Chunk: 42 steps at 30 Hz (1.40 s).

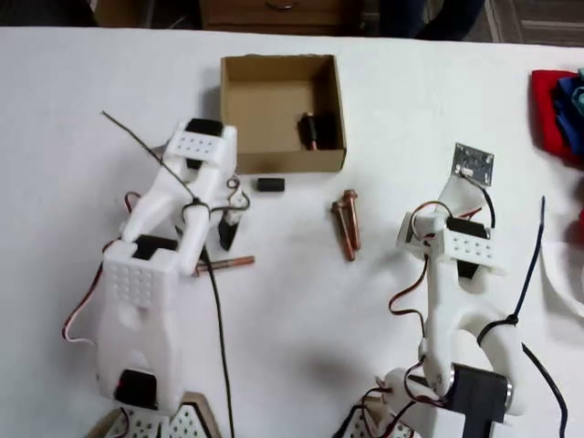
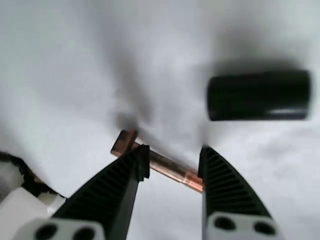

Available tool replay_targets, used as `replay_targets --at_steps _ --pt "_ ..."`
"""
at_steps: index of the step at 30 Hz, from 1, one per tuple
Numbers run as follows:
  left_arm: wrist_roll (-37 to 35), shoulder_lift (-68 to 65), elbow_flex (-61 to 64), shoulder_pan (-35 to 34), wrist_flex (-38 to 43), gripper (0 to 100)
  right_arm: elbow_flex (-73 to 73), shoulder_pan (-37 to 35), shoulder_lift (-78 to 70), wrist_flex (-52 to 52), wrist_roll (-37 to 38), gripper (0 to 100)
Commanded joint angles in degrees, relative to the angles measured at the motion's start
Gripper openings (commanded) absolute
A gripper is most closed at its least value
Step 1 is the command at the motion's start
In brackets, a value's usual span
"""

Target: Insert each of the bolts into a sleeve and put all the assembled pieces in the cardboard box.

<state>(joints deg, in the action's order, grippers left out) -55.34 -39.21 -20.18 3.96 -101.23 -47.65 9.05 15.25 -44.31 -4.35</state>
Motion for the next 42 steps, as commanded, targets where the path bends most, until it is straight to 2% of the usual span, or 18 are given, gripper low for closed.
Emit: replay_targets --at_steps 1,8,14,30,37,42 --pt "1.5 5.6 -2.5 0.2 -1.0 18 1.2 0.7 2.8 0.4 -0.5 2.0" --pt "1.4 15.2 2.9 -0.1 -1.0 18 1.3 0.7 2.8 0.4 -0.4 2.0" --pt "-5.1 21.1 13.8 0.8 -1.0 18 1.3 0.7 2.8 0.4 -0.4 2.0" --pt "-5.8 21.1 20.5 2.3 -0.6 18 1.3 0.7 2.8 0.5 -0.4 2.0" --pt "-5.8 21.1 21.8 4.1 5.6 18 1.3 0.7 2.8 0.5 -0.3 2.0" --pt "-5.5 21.1 21.8 4.1 6.3 18 1.3 0.7 2.8 0.5 -0.3 2.0"
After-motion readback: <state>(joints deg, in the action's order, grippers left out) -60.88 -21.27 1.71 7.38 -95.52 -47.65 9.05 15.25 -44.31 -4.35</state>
